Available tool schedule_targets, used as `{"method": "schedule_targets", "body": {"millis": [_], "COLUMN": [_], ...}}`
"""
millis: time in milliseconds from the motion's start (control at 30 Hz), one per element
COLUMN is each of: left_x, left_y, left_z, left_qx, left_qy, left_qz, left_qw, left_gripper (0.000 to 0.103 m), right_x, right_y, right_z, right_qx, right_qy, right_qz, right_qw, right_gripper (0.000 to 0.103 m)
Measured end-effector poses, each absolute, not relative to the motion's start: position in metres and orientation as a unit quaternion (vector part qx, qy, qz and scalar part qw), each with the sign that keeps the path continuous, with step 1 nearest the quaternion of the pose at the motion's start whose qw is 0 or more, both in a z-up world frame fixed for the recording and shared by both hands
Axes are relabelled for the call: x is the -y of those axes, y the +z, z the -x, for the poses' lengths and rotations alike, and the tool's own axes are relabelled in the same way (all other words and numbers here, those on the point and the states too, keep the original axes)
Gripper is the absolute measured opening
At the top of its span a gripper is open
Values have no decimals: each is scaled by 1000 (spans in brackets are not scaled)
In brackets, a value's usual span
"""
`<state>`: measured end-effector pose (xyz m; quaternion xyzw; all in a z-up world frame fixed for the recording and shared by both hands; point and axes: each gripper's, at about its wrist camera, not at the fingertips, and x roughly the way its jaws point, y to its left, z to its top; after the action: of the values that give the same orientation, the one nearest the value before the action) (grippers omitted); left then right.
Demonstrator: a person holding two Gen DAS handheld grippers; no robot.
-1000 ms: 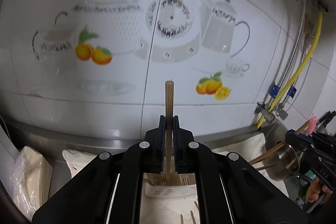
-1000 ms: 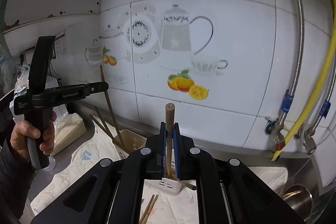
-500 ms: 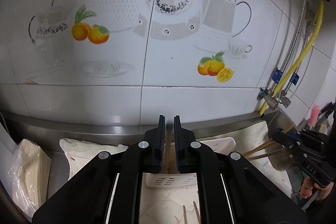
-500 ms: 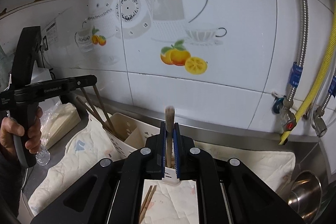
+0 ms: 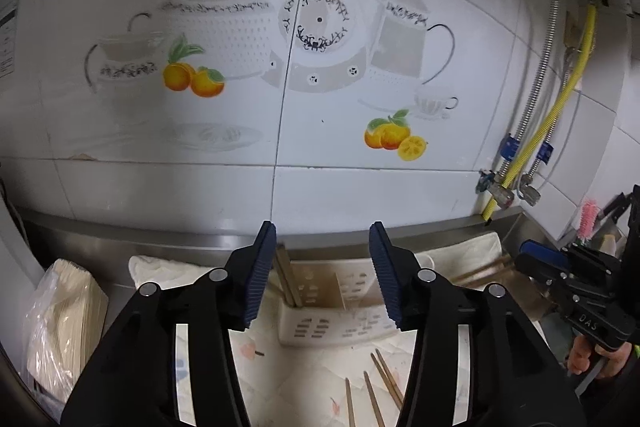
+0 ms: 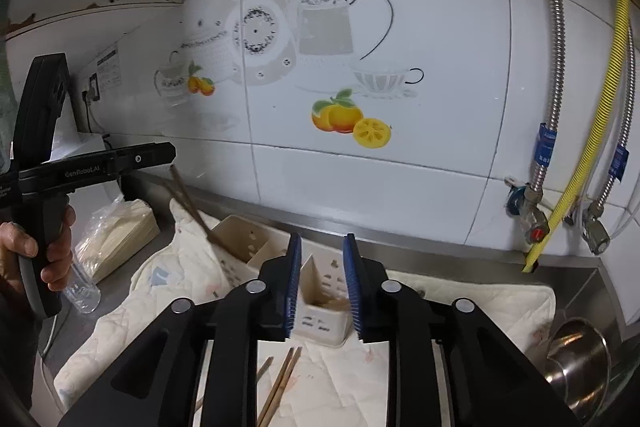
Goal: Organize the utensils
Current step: 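Open the left tool over the holder while the right tool also opens, then lower both tools to the mat over the loose chopsticks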
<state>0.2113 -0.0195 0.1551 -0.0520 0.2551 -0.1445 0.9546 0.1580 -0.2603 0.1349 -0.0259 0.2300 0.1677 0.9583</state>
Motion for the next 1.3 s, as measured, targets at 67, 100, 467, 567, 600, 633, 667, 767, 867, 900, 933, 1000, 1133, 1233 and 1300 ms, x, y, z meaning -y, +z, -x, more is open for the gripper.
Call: {"method": "schedule_targets", "body": {"millis": [67, 100, 467, 567, 600, 633, 667, 767, 867, 900, 933, 1000, 1133, 1233, 1300], "left_x": [16, 14, -1, -4, -5, -5, -6, -9, -13, -15, -17, -17, -16, -18, -20], "left_y": [153, 150, 96, 79, 75, 68, 62, 46, 34, 29, 25, 17, 7, 1, -2], "left_z": [-201, -192, -135, -118, -114, -109, -104, -94, -87, -84, -81, -77, -70, -67, -66], "left_qx": [-253, -252, -279, -284, -287, -291, -295, -309, -319, -323, -327, -333, -341, -347, -351], "left_qy": [-142, -141, -119, -110, -108, -104, -100, -97, -97, -95, -95, -95, -91, -89, -88], "left_qz": [53, 53, 38, 32, 30, 28, 26, 33, 46, 51, 55, 60, 56, 57, 59], "left_qw": [955, 956, 952, 952, 951, 951, 950, 946, 942, 940, 939, 936, 934, 932, 930], "left_gripper": [55, 56, 66, 69, 69, 69, 69, 69, 70, 70, 70, 70, 70, 70, 70], "right_x": [259, 257, 246, 246, 245, 244, 243, 241, 238, 238, 237, 236, 233, 231, 229], "right_y": [129, 125, 47, 26, 18, 8, 1, -21, -39, -44, -52, -60, -75, -79, -80], "right_z": [-147, -142, -91, -81, -77, -72, -69, -58, -50, -49, -47, -46, -45, -46, -48], "right_qx": [-230, -232, -285, -305, -313, -322, -328, -346, -362, -368, -375, -383, -398, -401, -404], "right_qy": [171, 171, 177, 180, 179, 179, 176, 176, 174, 175, 174, 170, 170, 169, 169], "right_qz": [27, 29, 28, 17, 14, 14, 14, 4, -9, -15, -20, -27, -42, -46, -48], "right_qw": [958, 957, 942, 935, 933, 930, 928, 922, 916, 913, 910, 908, 901, 899, 898], "right_gripper": [29, 30, 36, 36, 36, 36, 36, 36, 36, 35, 33, 31, 25, 22, 20]}}
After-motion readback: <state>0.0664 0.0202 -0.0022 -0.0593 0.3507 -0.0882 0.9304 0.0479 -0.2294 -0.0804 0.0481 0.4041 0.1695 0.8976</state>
